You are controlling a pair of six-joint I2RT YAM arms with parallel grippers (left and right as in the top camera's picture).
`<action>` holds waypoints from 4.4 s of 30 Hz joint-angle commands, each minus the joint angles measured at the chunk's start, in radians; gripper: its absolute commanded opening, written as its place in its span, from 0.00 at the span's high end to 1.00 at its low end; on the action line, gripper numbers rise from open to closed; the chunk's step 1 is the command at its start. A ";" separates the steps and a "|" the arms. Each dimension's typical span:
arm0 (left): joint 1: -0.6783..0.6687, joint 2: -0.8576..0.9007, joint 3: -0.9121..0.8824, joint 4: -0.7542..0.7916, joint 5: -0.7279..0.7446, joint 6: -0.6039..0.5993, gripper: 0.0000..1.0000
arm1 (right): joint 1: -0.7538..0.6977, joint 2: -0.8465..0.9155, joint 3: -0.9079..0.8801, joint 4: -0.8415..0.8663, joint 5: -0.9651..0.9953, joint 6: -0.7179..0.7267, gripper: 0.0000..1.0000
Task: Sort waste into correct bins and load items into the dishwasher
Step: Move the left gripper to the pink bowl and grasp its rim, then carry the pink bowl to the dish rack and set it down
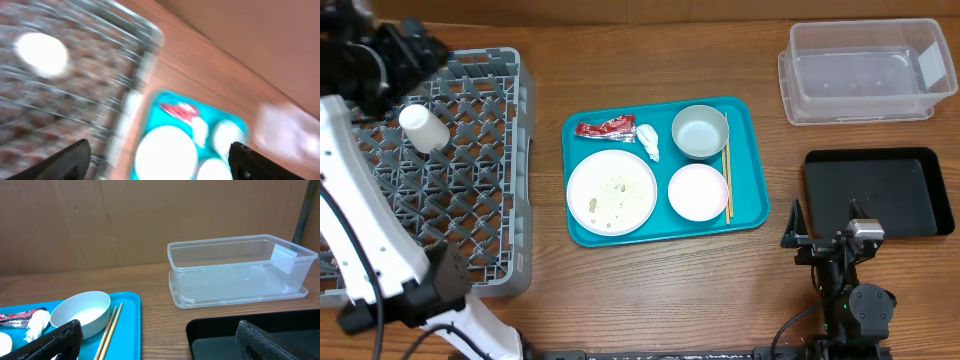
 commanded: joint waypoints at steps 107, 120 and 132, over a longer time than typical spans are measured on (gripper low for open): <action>-1.227 0.056 -0.772 0.636 -0.449 0.110 0.96 | -0.003 -0.012 -0.010 0.006 0.006 0.004 0.00; -0.851 -0.019 -0.223 0.208 -0.314 -0.099 0.96 | -0.003 -0.012 -0.010 0.006 0.006 0.003 0.00; -0.081 -0.028 -0.220 0.114 0.336 -0.043 0.96 | -0.003 -0.012 -0.010 0.006 0.006 0.003 0.00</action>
